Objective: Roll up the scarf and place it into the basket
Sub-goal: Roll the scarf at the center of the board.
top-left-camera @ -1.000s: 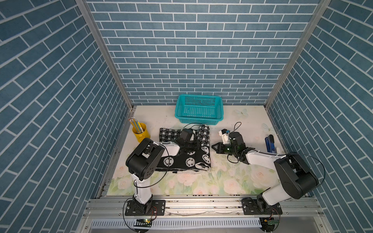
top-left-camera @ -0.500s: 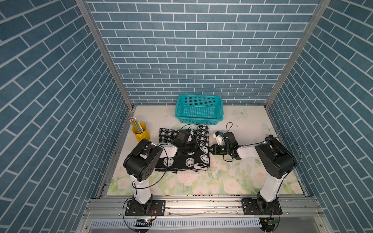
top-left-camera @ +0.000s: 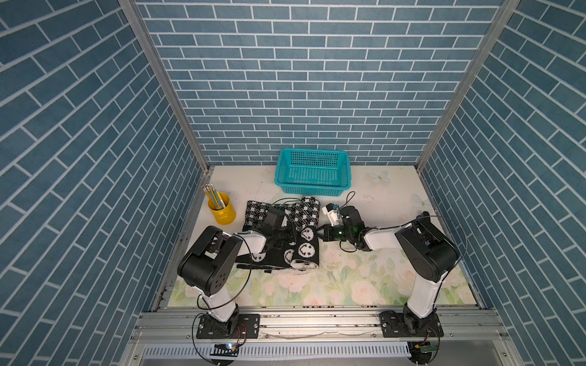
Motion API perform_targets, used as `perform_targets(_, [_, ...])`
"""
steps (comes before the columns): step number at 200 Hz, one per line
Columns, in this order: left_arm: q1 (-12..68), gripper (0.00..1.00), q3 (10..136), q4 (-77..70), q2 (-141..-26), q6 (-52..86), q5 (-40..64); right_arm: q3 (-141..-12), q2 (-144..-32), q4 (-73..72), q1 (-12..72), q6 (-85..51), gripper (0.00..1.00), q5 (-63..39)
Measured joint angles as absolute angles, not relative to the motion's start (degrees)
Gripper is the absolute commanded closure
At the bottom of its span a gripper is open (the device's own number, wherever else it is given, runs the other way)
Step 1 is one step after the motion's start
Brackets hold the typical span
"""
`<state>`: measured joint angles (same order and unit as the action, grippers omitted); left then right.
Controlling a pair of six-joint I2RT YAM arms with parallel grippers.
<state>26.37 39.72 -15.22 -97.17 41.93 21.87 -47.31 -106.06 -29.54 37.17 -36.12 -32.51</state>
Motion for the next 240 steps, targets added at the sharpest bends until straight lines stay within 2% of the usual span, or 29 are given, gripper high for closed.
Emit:
perform_targets(44, [24.9,1.0,37.3,-14.3,-95.2,41.5,21.6,-54.4,-106.7,-28.0,39.2,-36.0,1.0,-33.4])
perform_targets(104, [23.7,1.0,35.7,-12.7,-92.5,41.2,20.1,-63.4,-114.1,-25.7,43.2,-35.7,1.0,-34.7])
perform_targets(165, [22.3,1.0,38.1,0.6,-86.2,36.9,9.6,-69.1,-119.0,-23.4,45.3,-35.7,1.0,-34.7])
perform_targets(205, [21.2,1.0,42.9,11.4,-77.7,35.3,-0.1,-72.6,-119.7,-19.9,45.9,-35.5,1.0,-34.5])
perform_targets(240, [20.5,1.0,46.3,13.0,-72.6,33.8,-0.2,-75.2,-123.4,-19.4,46.6,-35.5,1.0,-34.6])
